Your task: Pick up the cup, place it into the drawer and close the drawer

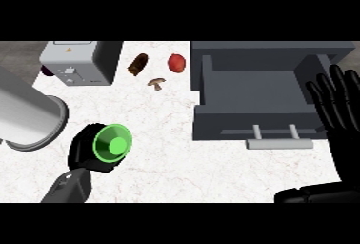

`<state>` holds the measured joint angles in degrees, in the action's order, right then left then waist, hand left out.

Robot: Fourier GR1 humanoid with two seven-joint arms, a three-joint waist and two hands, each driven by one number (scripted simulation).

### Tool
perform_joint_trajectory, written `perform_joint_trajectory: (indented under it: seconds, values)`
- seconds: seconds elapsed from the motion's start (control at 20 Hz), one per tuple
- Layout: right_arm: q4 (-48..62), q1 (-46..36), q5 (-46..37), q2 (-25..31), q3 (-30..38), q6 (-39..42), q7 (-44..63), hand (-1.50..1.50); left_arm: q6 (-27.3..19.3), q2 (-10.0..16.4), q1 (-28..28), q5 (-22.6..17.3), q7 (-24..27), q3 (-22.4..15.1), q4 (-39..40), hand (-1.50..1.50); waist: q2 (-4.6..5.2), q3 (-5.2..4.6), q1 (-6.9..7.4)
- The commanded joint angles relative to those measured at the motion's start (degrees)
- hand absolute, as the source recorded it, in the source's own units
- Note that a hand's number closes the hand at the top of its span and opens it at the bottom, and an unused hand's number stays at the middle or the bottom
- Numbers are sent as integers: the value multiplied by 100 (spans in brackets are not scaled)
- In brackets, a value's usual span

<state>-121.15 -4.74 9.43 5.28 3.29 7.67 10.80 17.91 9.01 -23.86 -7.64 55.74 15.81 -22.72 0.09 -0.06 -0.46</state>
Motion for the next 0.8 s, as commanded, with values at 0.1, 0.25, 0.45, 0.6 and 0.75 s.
perform_joint_trajectory:
  seconds: [0.1,0.25,0.45,0.6,0.75]
  values:
    - [333,73,65,43,197,137,-335,-150,-292,-215,234,-187,681,141,-414,150,-5,6,35]
    - [-163,84,124,67,149,1,138,-150,6,-86,465,-335,337,64,-1196,150,-39,11,80]
    - [72,-316,-5,34,144,-214,309,-150,250,-245,388,-471,-53,-144,-1873,150,-42,11,116]
    - [244,143,-73,-21,65,76,-320,-150,-83,-444,668,-269,-439,-575,-2737,150,-41,15,106]
    - [365,-47,-172,-36,-22,-34,-92,-150,-131,-451,406,-555,-1628,-719,-3693,150,-54,17,147]
